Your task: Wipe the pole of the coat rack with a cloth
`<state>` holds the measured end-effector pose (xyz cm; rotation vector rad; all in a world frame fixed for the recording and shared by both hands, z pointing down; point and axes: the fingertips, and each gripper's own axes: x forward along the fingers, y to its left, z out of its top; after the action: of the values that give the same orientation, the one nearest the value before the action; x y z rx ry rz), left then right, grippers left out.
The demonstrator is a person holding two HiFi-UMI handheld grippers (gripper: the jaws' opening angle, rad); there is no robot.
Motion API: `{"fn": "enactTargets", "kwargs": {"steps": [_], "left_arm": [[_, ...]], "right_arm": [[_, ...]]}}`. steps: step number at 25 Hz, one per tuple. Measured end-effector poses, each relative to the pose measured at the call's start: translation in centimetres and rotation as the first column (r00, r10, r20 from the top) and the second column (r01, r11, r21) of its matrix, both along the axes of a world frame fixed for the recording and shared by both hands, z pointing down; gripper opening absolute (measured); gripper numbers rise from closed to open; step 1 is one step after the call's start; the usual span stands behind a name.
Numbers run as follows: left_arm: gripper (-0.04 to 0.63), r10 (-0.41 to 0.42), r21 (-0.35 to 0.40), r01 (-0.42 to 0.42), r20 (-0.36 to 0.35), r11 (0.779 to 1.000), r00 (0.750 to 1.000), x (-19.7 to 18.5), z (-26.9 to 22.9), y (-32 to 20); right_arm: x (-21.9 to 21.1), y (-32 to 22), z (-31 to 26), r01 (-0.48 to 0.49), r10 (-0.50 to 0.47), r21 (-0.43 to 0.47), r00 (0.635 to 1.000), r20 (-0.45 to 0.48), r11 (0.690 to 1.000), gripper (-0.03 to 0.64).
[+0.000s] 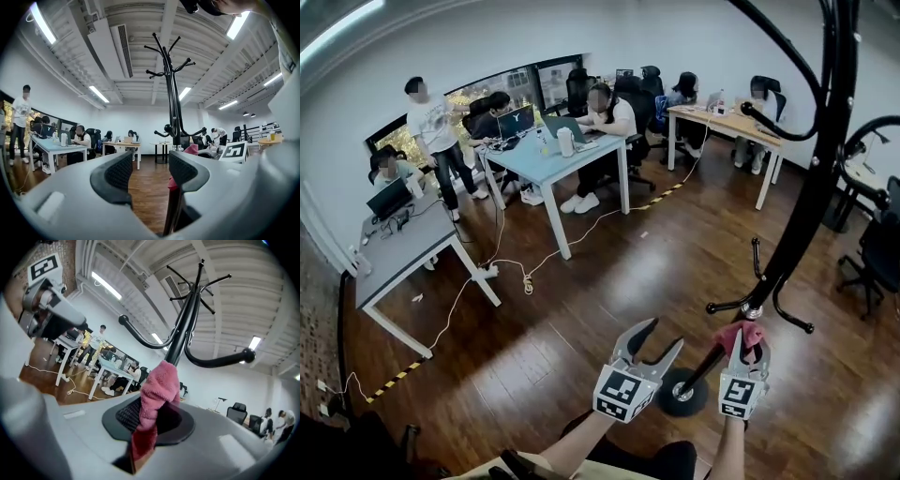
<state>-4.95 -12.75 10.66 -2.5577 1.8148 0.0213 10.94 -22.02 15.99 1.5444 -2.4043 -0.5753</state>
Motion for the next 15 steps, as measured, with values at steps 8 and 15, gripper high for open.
{"fn": "enactTargets", "kwargs": {"steps": [8, 15], "left_arm": [[0.221, 0.074, 0.056, -0.073, -0.011, 0.996, 0.997, -0.8, 9.2, -1.9], [0.222, 0.155, 0.104, -0.148, -0.055, 0.983, 0.986, 1.3, 15.4, -4.6]], "right_arm": [[-1.5, 0.7, 2.3, 0.083, -0.087, 0.099, 0.995, 0.04, 0.992, 0.052], [-3.0, 1.0, 2.2, 0.162, -0.155, 0.217, 0.987, -0.05, 0.963, 0.051]]}}
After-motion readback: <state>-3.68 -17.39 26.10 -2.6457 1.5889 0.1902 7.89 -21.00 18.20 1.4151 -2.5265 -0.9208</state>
